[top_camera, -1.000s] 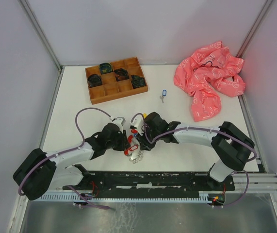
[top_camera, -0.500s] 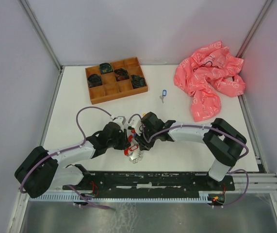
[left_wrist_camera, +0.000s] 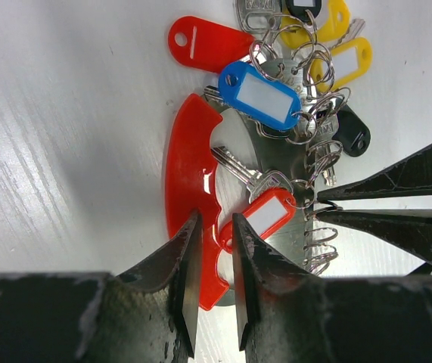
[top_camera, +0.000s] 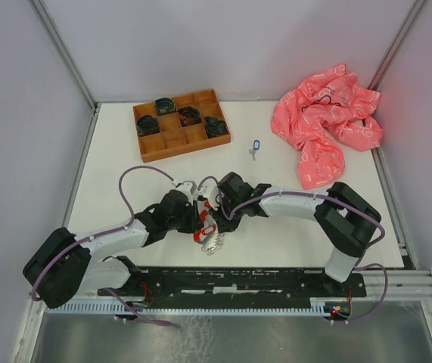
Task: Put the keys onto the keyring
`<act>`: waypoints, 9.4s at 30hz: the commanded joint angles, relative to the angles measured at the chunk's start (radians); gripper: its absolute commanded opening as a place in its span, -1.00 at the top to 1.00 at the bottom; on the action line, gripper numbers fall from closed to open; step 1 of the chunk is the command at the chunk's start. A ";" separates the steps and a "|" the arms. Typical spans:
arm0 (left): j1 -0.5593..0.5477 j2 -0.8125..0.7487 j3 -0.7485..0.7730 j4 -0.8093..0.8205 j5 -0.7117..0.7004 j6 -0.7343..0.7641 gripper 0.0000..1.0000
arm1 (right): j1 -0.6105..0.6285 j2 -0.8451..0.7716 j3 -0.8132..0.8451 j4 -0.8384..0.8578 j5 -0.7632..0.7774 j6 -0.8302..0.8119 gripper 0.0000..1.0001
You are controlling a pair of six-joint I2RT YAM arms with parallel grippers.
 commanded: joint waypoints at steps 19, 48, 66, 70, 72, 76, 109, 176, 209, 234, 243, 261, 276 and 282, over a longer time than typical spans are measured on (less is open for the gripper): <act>-0.007 0.014 -0.010 -0.007 -0.018 -0.009 0.42 | -0.018 0.070 0.160 -0.134 -0.041 0.128 0.46; -0.007 0.034 -0.016 0.005 -0.017 -0.019 0.42 | -0.070 0.086 0.095 -0.093 -0.032 0.288 0.51; -0.008 0.047 -0.015 0.044 -0.011 -0.032 0.42 | -0.069 -0.038 0.090 -0.102 -0.004 0.141 0.99; -0.007 0.032 -0.033 0.110 0.003 -0.048 0.42 | -0.067 -0.096 0.070 -0.053 0.004 0.054 0.99; -0.007 0.027 -0.034 0.141 0.007 -0.048 0.42 | -0.067 -0.120 0.040 0.000 -0.014 0.015 0.99; -0.004 0.016 -0.040 0.210 -0.014 -0.022 0.41 | -0.068 -0.156 -0.021 0.121 -0.060 -0.060 0.99; 0.086 -0.187 -0.347 0.942 0.370 0.476 0.16 | -0.069 -0.349 -0.365 0.643 -0.114 -0.270 0.98; -0.054 0.008 0.032 0.324 0.407 0.878 0.95 | -0.076 -0.424 -0.523 0.803 -0.102 -0.313 0.32; -0.055 -0.013 -0.033 0.404 0.497 0.930 0.95 | -0.076 -0.260 -0.428 0.796 -0.215 -0.374 0.53; -0.012 -0.063 -0.186 0.693 0.438 0.795 0.50 | -0.141 -0.311 -0.483 0.935 -0.252 -0.250 0.99; 0.040 -0.065 -0.254 0.855 0.450 0.724 0.40 | -0.178 -0.307 -0.515 1.077 -0.317 -0.146 0.99; 0.056 0.027 -0.265 1.027 0.472 0.664 0.43 | -0.181 -0.244 -0.520 1.133 -0.368 -0.090 0.98; 0.056 0.052 -0.233 0.976 0.600 0.649 0.46 | -0.172 -0.350 -0.596 0.991 -0.323 -0.068 0.98; 0.056 0.069 -0.232 1.000 0.648 0.645 0.46 | -0.157 -0.353 -0.612 1.002 -0.311 -0.062 0.98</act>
